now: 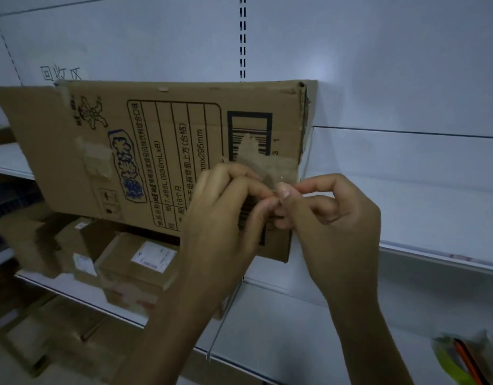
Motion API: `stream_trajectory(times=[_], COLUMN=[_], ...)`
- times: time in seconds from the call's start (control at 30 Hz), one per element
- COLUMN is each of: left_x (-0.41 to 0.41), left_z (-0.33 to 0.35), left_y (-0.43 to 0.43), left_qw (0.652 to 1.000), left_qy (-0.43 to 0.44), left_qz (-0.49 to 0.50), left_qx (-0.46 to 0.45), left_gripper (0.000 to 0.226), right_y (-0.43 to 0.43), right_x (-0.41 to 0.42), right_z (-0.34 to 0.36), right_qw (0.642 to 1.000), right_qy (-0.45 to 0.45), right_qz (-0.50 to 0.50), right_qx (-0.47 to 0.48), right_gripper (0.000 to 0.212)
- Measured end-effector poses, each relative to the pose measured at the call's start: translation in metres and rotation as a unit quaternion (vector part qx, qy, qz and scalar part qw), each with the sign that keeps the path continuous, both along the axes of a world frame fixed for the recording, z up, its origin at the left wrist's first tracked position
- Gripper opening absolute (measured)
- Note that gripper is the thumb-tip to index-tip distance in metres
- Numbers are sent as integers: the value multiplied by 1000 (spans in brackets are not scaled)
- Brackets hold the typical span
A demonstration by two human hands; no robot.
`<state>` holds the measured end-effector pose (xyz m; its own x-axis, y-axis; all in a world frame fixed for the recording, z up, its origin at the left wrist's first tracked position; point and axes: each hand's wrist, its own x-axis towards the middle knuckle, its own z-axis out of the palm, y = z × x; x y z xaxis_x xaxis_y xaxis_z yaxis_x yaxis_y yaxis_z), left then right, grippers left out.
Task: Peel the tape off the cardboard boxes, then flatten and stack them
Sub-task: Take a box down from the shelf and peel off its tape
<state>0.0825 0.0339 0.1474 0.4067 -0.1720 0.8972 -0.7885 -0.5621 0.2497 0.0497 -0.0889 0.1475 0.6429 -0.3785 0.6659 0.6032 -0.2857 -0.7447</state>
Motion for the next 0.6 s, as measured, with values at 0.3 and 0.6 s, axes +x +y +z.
stream_trajectory(times=[0.3,0.6], left_x=[-15,-15], left_z=[14,15], left_y=[-12,-3], left_qw=[855,828], left_qy=[267,325], left_qz=[-233,-246], left_qx=[-378,-384], left_gripper=[38,14], right_y=[0,11], right_x=[0,27], right_z=[-26,-29], right_qw=[921,855], right_qy=[-228,-227], right_qz=[-252,-325], right_qx=[-192,-335], right_gripper=[16,25])
